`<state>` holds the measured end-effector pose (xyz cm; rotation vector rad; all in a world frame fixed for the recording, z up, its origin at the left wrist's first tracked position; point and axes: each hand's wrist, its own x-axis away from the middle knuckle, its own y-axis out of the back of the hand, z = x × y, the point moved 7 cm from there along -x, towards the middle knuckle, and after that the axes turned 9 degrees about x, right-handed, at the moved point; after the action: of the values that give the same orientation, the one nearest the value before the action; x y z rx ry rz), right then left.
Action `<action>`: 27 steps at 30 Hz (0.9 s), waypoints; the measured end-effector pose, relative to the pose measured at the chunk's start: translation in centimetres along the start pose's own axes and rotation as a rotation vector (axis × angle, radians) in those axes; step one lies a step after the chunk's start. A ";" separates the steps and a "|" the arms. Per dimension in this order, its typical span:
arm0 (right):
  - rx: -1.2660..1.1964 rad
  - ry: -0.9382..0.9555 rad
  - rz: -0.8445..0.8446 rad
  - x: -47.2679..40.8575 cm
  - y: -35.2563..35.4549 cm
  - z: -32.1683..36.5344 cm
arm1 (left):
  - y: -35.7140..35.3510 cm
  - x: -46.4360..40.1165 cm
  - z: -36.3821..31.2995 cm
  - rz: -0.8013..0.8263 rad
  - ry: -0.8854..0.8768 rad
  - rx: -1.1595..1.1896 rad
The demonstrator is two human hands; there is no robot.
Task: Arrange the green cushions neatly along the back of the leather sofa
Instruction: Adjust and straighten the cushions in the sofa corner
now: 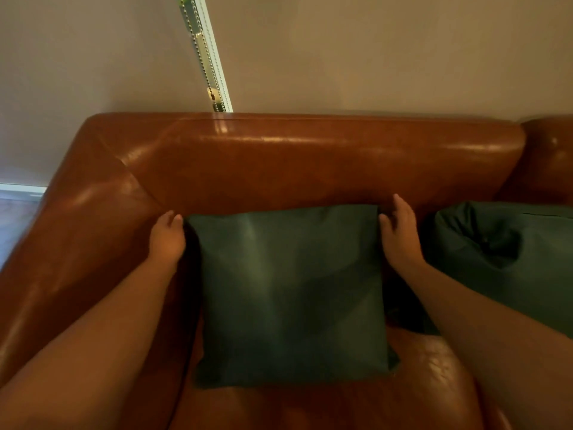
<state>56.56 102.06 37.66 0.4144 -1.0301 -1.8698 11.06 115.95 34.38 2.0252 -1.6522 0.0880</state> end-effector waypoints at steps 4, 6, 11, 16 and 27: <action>-0.190 -0.284 0.134 -2.2 -0.2 -1.2 | -1.8 -0.2 0.5 0.071 0.263 0.225; -0.147 -0.325 0.146 -3.0 -0.3 -1.8 | -1.9 -0.8 0.8 0.007 0.266 0.243; -0.372 -0.516 0.190 -3.4 -2.1 -3.3 | -2.4 -1.2 2.2 -0.084 0.356 0.381; -0.563 -0.505 0.146 -2.9 -1.6 -3.2 | -1.7 -0.9 1.8 -0.148 0.214 0.353; -0.433 -0.015 0.053 -2.9 5.1 1.4 | 2.8 1.9 -5.6 -0.263 -0.235 0.411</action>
<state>60.07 104.07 42.16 0.1168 -0.6120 -1.9826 10.47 116.29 40.87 2.6365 -1.5825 0.1060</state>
